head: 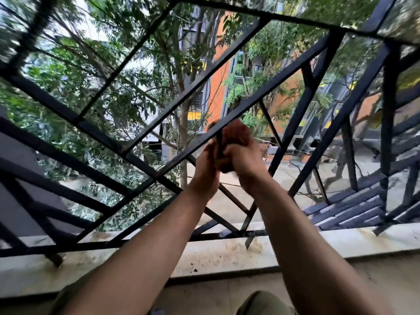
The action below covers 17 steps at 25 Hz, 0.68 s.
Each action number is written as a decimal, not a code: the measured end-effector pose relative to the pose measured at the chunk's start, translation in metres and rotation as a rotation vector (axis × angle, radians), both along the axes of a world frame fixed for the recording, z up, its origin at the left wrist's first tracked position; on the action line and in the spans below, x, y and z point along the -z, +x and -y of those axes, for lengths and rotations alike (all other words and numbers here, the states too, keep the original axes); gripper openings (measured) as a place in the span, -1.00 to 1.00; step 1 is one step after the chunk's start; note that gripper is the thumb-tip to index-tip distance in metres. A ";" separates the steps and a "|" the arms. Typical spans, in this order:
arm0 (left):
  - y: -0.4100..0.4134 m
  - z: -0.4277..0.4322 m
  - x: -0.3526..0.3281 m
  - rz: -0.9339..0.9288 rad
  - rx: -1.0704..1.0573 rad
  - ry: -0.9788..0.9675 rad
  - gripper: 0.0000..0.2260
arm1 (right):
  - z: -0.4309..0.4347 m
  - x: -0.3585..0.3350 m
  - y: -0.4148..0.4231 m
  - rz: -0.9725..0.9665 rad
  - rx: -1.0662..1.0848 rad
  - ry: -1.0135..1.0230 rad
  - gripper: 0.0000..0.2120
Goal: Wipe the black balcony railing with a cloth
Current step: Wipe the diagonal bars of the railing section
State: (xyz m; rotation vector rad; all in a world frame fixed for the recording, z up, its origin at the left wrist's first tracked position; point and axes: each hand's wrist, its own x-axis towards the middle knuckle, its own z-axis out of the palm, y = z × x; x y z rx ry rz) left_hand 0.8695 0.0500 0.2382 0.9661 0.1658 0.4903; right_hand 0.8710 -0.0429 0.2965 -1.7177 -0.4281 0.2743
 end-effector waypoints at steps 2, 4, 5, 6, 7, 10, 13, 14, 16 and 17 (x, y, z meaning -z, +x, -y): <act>0.003 -0.001 -0.007 0.043 0.036 -0.159 -0.73 | -0.005 0.009 0.000 0.083 0.023 0.028 -0.50; 0.004 -0.004 -0.011 -0.092 0.008 -0.108 -0.68 | 0.023 0.036 0.006 0.145 0.088 -0.105 -0.66; 0.004 -0.006 -0.011 -0.166 0.004 -0.057 -0.64 | 0.030 0.040 0.005 0.149 0.110 -0.236 -0.73; 0.005 -0.008 -0.008 -0.182 0.019 -0.032 -0.61 | 0.029 0.034 0.007 0.136 0.107 -0.339 -0.73; 0.006 -0.010 -0.004 -0.157 0.028 -0.019 -0.62 | 0.017 0.018 0.005 0.136 0.100 -0.384 -0.72; 0.008 -0.007 -0.002 -0.028 0.019 -0.088 -0.75 | -0.019 -0.027 -0.002 0.195 0.001 -0.313 -0.68; 0.008 -0.008 -0.007 -0.091 -0.003 -0.072 -0.71 | 0.012 -0.004 0.005 0.321 0.017 -0.478 -0.69; 0.006 -0.009 -0.008 -0.160 -0.010 -0.020 -0.65 | 0.030 0.006 0.008 0.336 -0.009 -0.629 -0.76; 0.003 -0.008 -0.011 -0.233 0.021 0.059 -0.60 | 0.039 -0.001 0.011 0.265 -0.083 -0.779 -0.85; 0.003 -0.006 -0.012 -0.229 0.038 0.059 -0.59 | 0.030 -0.019 0.008 0.234 -0.093 -0.747 -0.87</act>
